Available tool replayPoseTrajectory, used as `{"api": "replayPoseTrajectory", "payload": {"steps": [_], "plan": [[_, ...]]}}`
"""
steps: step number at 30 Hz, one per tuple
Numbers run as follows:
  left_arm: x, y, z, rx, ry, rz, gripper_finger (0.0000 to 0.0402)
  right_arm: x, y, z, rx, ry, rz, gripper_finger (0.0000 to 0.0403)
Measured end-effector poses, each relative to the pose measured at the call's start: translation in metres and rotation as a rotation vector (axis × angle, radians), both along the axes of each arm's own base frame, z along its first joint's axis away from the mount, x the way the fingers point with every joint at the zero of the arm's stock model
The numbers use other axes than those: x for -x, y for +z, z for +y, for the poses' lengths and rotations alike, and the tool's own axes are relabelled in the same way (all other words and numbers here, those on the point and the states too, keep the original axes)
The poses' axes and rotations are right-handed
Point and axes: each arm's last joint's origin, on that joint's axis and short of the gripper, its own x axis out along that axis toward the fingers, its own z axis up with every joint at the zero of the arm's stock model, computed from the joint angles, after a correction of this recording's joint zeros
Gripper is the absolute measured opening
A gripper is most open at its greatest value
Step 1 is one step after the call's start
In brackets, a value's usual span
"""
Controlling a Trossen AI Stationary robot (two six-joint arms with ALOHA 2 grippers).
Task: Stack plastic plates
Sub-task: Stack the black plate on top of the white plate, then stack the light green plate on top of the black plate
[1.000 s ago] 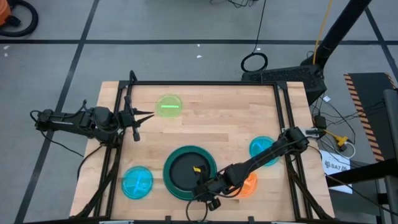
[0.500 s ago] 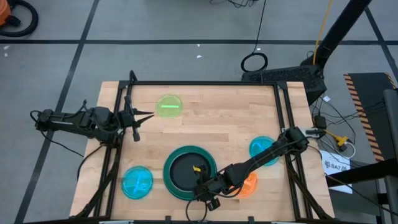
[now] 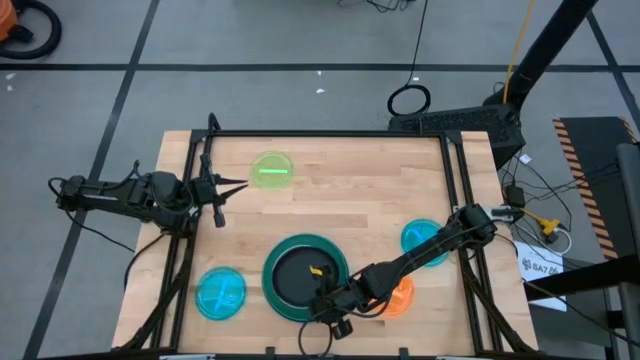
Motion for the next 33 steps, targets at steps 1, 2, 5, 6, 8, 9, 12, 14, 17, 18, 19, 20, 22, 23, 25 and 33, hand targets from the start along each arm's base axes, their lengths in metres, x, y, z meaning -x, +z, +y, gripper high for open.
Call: {"api": "replayPoseTrajectory", "payload": {"steps": [1,2,5,6,8,9,12,14,17,18,19,20,22,23,25,33], "plan": [[0.000,0.000,0.000,0.000,0.000,0.000,0.0047,0.000,0.000,0.000,-0.011,-0.011,-0.002,0.0017],[0.000,0.000,0.000,0.000,0.000,0.000,0.0047,-0.001,0.000,0.000,-0.022,-0.024,-0.002,0.0017],[0.000,0.000,0.000,0.000,0.000,0.000,0.0047,-0.001,0.001,0.000,-0.047,-0.057,0.002,0.0017],[0.000,0.000,0.000,0.000,0.000,0.000,0.0047,-0.001,0.001,-0.001,-0.053,-0.070,0.003,0.0017],[0.000,0.000,0.000,0.000,0.000,0.000,0.0047,-0.002,0.001,-0.002,-0.061,-0.082,0.005,0.0017],[0.000,0.000,0.000,0.000,0.000,0.000,0.0047,-0.002,0.001,-0.002,-0.065,-0.088,0.006,0.0017],[0.000,0.000,0.000,0.000,0.000,0.000,0.0047,-0.002,0.001,-0.002,-0.068,-0.094,0.007,0.0018],[0.000,0.000,0.000,0.000,0.000,0.000,0.0047,-0.002,0.001,-0.002,-0.071,-0.097,0.007,0.0018],[0.000,0.000,0.000,0.000,0.000,0.000,0.0047,-0.002,0.001,-0.003,-0.089,-0.126,0.011,0.0018],[0.000,0.000,0.000,0.000,0.000,0.000,0.0047,-0.003,0.001,-0.004,-0.097,-0.140,0.012,0.0018],[0.000,0.000,0.000,0.000,0.000,0.000,0.0047,-0.004,0.001,-0.006,-0.105,-0.156,0.013,0.0018],[0.000,0.000,0.000,0.000,0.000,0.000,0.0047,-0.005,0.001,-0.007,-0.114,-0.171,0.015,0.0018],[0.000,0.000,0.000,0.000,0.000,0.000,0.0047,-0.006,0.001,-0.009,-0.128,-0.196,0.017,0.0022],[0.000,0.000,0.000,0.000,0.000,0.000,0.0047,-0.006,0.001,-0.010,-0.133,-0.206,0.018,0.0027],[0.000,0.000,0.000,0.001,0.000,0.000,0.0047,-0.007,0.001,-0.012,-0.145,-0.224,0.021,0.0042],[0.000,0.000,0.000,0.002,0.000,0.001,0.0047,-0.008,0.001,-0.014,-0.164,-0.249,0.026,0.0123]]}}
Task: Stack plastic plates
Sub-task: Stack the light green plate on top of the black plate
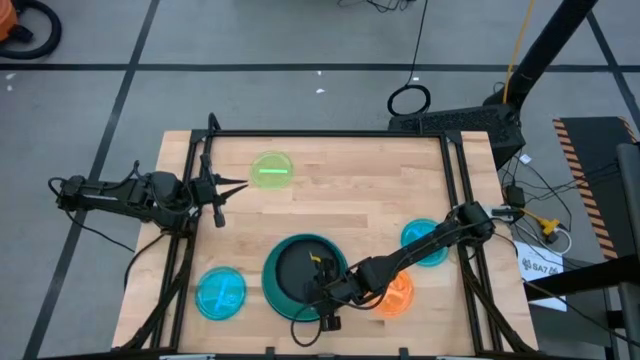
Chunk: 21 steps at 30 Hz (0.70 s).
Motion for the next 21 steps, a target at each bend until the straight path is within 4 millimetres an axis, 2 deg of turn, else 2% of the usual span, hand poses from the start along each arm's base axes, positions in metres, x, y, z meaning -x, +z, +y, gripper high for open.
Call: {"api": "replayPoseTrajectory", "payload": {"steps": [6,11,21], "plan": [[0.000,0.000,0.000,0.003,0.000,0.000,0.0047,0.000,0.000,0.000,-0.002,0.002,0.001,0.0145],[0.000,0.000,0.000,0.004,0.000,0.000,0.0047,-0.001,0.000,-0.001,0.006,-0.032,-0.007,0.0139],[0.000,0.000,0.000,0.025,0.002,-0.007,0.0047,-0.006,-0.002,-0.019,-0.056,-0.186,0.029,0.0126]]}}
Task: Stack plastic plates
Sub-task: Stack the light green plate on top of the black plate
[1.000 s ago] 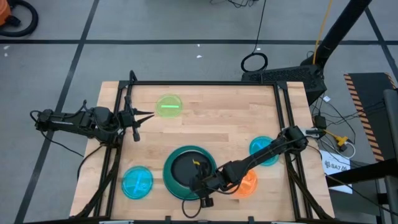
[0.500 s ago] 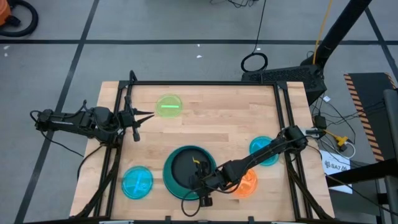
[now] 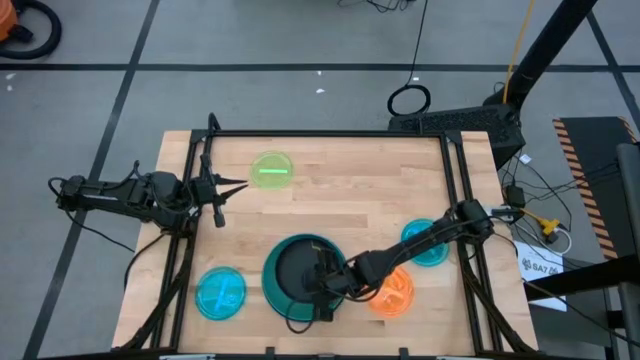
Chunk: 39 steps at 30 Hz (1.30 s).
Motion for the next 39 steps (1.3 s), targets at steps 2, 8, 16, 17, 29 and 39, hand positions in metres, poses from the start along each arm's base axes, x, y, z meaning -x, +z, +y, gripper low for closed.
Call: {"api": "replayPoseTrajectory", "payload": {"steps": [2,8,16,17,29,39], "plan": [[0.000,0.000,0.000,0.004,0.001,-0.001,0.0047,0.001,-0.002,-0.003,-0.005,0.005,0.038,0.0125],[0.000,0.000,0.000,0.031,0.004,-0.008,0.0047,0.007,-0.005,-0.017,0.015,0.034,0.153,0.0125],[0.000,-0.001,0.000,0.075,0.009,-0.010,0.0047,0.018,0.029,-0.039,0.068,0.120,0.142,0.0125],[0.000,-0.001,0.000,0.082,0.011,-0.013,0.0047,0.020,0.035,-0.042,0.084,0.137,0.135,0.0125],[0.000,-0.002,0.000,0.150,0.022,-0.027,0.0047,0.041,0.069,-0.108,0.253,0.254,0.217,0.0125],[0.000,0.000,0.000,0.203,0.029,-0.059,0.0047,0.096,0.052,-0.159,0.285,0.190,0.112,0.0125]]}}
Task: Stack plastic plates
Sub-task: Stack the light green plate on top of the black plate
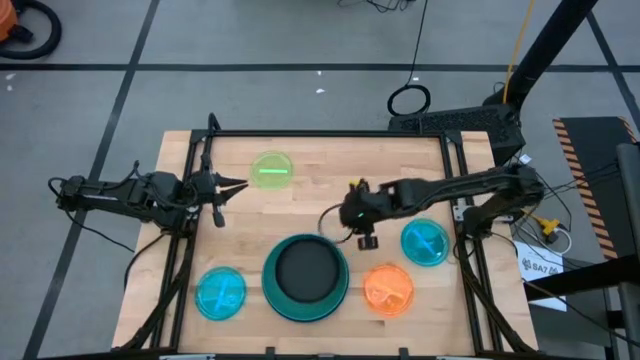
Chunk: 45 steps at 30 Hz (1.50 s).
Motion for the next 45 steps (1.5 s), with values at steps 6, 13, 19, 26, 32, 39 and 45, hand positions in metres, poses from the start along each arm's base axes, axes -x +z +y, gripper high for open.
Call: {"api": "replayPoseTrajectory", "payload": {"steps": [6,13,19,26,32,39,45], "plan": [[-0.001,0.008,0.000,0.032,0.008,-0.095,0.0047,0.028,-0.011,-0.028,0.015,-0.070,-0.256,0.0125],[-0.005,0.008,0.000,0.156,0.048,-0.136,0.0047,0.044,-0.006,-0.059,0.076,-0.149,-0.451,0.0125],[-0.028,-0.005,0.005,0.228,0.230,-0.072,0.0047,0.047,-0.002,-0.083,0.227,-0.123,-0.556,0.0125],[-0.050,-0.026,0.027,0.329,0.363,0.017,0.0047,0.058,0.012,-0.108,0.194,-0.042,-0.655,0.0125],[-0.059,-0.041,0.057,0.449,0.395,0.081,0.0047,0.064,0.014,-0.122,0.156,-0.032,-0.680,0.0125],[-0.056,-0.066,0.098,0.571,0.551,0.205,0.0047,0.071,0.010,-0.134,0.163,-0.080,-0.641,0.0125],[-0.050,-0.090,0.135,0.703,0.645,0.312,0.0046,0.075,0.008,-0.140,0.154,-0.110,-0.618,0.0125]]}}
